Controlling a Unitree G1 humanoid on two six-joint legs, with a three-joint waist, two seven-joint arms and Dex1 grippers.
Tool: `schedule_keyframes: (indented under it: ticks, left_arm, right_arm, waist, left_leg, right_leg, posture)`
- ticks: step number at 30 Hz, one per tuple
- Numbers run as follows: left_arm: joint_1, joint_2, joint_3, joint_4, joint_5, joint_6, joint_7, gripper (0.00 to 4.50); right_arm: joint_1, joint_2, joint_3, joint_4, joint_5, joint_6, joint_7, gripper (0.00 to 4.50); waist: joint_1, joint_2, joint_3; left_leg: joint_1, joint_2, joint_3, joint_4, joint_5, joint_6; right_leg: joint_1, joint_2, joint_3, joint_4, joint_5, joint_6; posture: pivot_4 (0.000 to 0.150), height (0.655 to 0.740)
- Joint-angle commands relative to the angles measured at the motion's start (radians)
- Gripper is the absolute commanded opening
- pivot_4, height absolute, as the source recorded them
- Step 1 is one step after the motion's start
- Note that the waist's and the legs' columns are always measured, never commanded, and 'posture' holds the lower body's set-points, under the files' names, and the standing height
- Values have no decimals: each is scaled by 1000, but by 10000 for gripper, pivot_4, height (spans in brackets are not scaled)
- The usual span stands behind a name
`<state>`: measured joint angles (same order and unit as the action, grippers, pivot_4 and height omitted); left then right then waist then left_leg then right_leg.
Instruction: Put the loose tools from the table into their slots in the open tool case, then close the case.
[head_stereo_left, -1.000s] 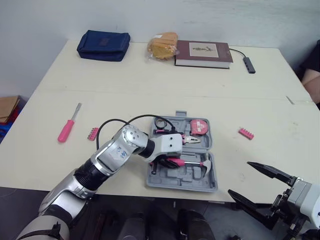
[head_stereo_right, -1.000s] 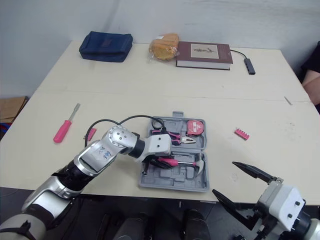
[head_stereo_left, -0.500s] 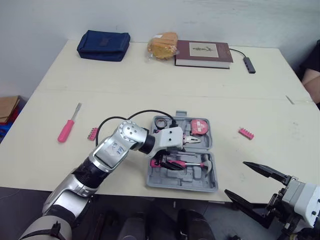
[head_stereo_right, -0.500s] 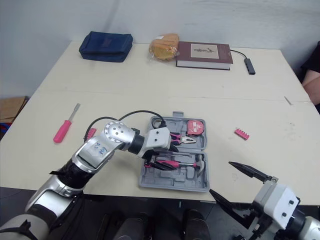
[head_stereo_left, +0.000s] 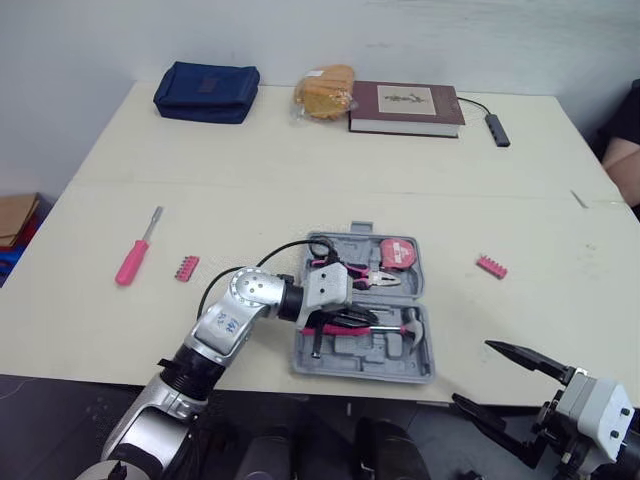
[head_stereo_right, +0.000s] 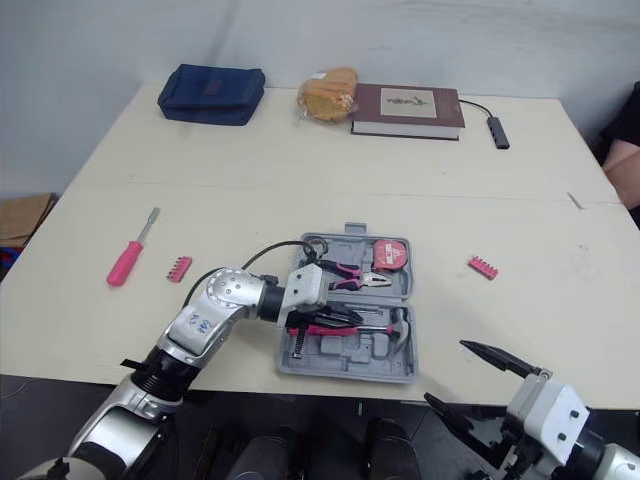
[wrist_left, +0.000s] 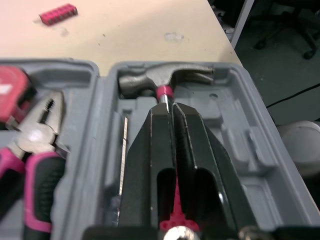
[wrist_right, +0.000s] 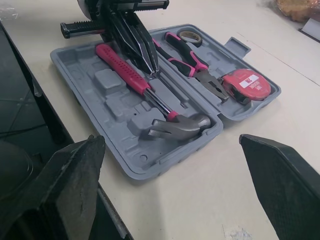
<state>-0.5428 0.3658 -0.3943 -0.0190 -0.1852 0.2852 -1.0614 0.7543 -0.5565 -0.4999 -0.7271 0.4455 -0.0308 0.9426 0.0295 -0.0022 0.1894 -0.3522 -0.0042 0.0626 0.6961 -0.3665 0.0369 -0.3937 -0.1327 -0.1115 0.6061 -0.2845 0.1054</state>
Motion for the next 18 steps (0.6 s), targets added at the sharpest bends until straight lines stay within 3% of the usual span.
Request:
schedule_keyframes:
  ticks: [1, 18]
  left_arm:
    - [-4, 6, -10, 7, 36, -20, 12, 589]
    - [4, 47, -172, 99, 223, 13, 1, 589]
  right_arm:
    - [19, 12, -1, 1, -1, -34, 5, 45000]
    - [28, 12, -4, 26, 1, -61, 10, 45000]
  waist:
    - [1, 0, 0]
    - [3, 6, -10]
  left_leg:
    - [0, 0, 0, 0, 0, 0]
    - [1, 0, 0, 0, -1, 0]
  right_leg:
    - [0, 0, 0, 0, 0, 0]
    - [2, -1, 0, -1, 0, 0]
  posture:
    - [1500, 7400]
    - [1500, 7400]
